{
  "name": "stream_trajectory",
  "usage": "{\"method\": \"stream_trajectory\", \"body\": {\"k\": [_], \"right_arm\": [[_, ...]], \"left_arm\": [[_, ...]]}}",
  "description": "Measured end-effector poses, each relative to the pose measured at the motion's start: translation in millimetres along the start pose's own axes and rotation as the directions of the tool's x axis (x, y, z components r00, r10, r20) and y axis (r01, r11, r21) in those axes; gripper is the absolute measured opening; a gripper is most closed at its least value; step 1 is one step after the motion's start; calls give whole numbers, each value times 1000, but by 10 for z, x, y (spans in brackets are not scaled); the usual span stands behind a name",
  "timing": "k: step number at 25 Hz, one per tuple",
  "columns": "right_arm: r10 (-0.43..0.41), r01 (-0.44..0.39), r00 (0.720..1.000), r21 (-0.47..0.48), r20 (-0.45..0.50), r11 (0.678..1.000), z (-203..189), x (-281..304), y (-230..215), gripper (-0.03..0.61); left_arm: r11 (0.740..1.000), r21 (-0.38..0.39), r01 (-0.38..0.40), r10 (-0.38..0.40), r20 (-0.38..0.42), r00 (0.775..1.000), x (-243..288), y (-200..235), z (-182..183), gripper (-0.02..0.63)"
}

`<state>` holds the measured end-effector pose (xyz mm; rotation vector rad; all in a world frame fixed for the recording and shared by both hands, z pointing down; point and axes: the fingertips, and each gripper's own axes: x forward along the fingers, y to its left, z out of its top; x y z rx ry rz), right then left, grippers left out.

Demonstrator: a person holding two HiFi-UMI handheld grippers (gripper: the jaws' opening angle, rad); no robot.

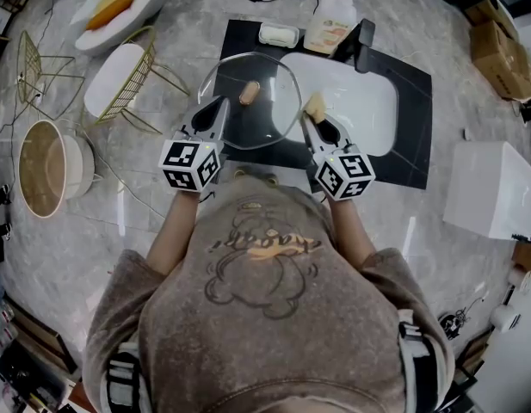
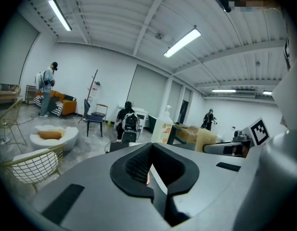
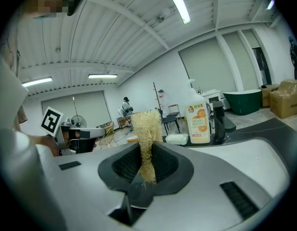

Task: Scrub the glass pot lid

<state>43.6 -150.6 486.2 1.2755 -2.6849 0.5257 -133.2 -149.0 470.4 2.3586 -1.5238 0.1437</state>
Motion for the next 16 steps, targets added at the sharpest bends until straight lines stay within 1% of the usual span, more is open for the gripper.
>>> {"method": "stream_trajectory", "body": {"k": [6,16], "right_arm": [[3,-3,1000,2,-6,1000,-16,2,-43,52],[10,-10,1000,4,-12,1000,-25,8,-96,52]], "left_arm": [[1000,5,-10,10,-8,1000,39,6,-21,18],[1000,-15,-24,24,-12,1000,101,-1,-66,18]]}}
